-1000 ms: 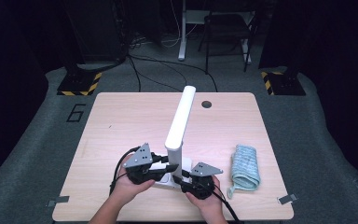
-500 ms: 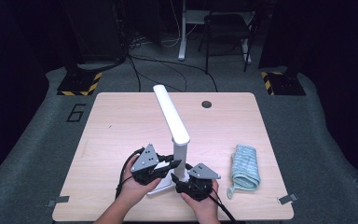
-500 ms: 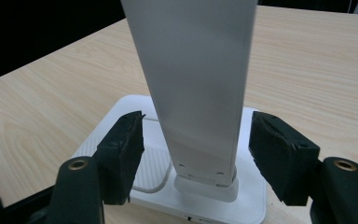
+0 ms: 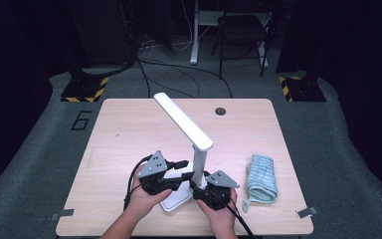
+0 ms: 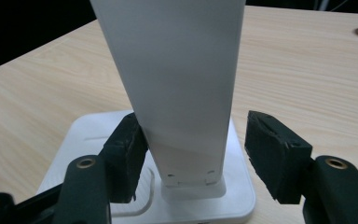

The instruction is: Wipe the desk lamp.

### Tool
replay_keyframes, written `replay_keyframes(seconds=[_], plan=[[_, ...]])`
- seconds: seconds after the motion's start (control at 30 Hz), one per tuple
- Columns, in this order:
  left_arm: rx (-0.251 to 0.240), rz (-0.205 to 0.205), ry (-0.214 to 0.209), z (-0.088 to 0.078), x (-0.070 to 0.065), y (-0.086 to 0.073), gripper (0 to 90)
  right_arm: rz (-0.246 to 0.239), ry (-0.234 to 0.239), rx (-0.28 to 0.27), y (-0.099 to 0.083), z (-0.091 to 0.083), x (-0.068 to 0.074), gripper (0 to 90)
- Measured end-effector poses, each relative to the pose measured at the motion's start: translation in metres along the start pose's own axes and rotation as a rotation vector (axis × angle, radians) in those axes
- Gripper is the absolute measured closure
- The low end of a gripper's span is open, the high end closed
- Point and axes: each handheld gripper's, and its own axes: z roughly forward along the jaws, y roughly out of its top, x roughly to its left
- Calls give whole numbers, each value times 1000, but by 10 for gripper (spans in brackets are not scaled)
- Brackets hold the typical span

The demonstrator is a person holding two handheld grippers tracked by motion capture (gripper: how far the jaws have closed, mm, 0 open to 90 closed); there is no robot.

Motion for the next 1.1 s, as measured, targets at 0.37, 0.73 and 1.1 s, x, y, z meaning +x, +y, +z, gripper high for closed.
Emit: replay_keyframes(seconds=[0.37,0.73,1.1], plan=[[14,-32,43,-1,6,-8,486,55,-65,-38,1,-14,-33,451],[73,-74,78,2,14,-31,391,-45,-43,-15,18,-1,-33,538],[56,-74,111,-9,13,-39,392,-102,167,-26,35,11,-56,523]])
